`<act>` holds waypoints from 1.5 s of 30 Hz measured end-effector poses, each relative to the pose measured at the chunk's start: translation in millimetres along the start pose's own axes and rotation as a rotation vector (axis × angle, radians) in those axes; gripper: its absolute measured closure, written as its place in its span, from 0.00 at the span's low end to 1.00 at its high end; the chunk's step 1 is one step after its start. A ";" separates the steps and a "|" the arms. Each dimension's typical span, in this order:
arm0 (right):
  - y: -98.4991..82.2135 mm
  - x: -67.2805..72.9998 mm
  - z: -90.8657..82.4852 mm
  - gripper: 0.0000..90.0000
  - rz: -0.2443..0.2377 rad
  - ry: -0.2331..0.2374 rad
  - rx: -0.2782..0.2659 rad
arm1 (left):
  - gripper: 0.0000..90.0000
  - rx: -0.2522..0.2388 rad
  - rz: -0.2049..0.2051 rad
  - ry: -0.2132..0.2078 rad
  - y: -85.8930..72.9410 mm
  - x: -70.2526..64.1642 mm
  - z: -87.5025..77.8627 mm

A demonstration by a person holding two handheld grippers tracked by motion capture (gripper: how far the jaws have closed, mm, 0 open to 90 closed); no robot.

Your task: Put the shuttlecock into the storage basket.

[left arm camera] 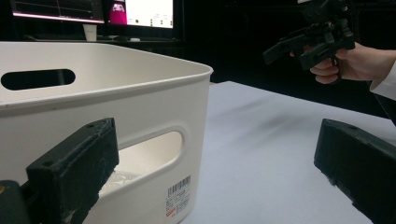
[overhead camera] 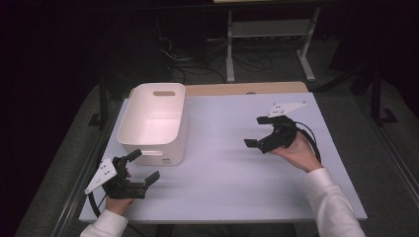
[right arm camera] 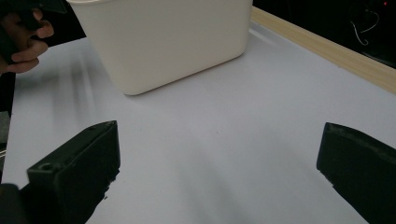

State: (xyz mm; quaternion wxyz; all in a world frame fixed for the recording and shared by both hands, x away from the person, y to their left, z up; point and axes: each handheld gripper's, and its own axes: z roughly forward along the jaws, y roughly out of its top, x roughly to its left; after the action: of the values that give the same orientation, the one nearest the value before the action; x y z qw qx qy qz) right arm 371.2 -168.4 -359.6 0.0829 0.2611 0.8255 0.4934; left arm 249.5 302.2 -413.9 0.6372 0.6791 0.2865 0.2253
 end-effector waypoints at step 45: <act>-58.1 3.0 -28.6 0.00 0.075 -0.081 -0.078 | 0.00 -0.014 0.003 0.003 1.0 0.0 -1.8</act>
State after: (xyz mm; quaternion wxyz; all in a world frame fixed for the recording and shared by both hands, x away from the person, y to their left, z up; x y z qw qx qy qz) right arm 337.0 -210.9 -394.8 0.1078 0.3082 0.7912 0.5171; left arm 248.3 303.6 -412.7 0.6412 0.6747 0.2848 0.2291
